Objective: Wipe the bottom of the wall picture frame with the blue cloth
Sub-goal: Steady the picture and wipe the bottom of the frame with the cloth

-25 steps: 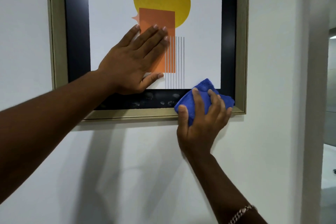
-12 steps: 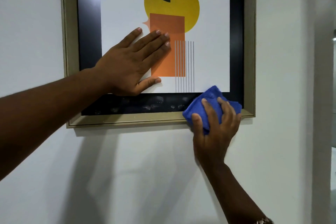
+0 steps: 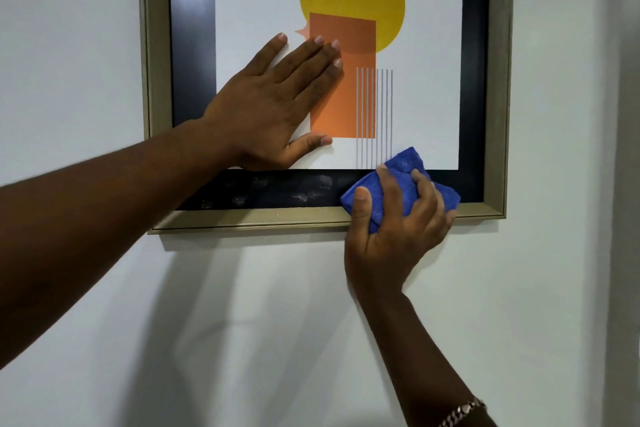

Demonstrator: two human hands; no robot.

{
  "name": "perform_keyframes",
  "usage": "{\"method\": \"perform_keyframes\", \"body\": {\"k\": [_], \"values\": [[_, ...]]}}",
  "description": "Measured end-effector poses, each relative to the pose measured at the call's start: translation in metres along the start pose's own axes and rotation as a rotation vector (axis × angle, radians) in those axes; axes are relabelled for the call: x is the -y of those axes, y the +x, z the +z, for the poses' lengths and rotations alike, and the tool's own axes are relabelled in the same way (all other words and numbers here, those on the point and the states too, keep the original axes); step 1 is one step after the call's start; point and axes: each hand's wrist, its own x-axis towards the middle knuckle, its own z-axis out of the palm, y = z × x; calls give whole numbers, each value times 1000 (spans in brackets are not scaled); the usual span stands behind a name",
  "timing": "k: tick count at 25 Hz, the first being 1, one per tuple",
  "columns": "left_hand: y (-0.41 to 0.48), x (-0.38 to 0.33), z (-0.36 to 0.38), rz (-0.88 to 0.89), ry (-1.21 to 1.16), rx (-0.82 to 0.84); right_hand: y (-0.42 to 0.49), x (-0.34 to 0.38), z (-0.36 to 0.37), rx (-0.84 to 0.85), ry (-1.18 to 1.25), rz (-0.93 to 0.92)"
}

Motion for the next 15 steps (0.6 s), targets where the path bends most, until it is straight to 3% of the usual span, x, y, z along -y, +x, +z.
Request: {"method": "perform_keyframes", "body": {"k": [3, 7, 10, 11, 14, 15], "values": [[0, 7, -2, 70, 5, 17, -13, -22, -14, 73, 9, -194], [-2, 13, -2, 98, 16, 21, 2, 9, 0, 10, -7, 49], [-2, 13, -1, 82, 3, 6, -15, 3, -9, 94, 14, -173], [-3, 13, -1, 58, 8, 1, -13, -2, -10, 77, 17, -156], [-2, 12, -2, 9, -4, -5, 2, 22, 3, -32, -32, 144], [-1, 11, -3, 6, 0, -9, -1, 32, 5, -20, -48, 148]]}}
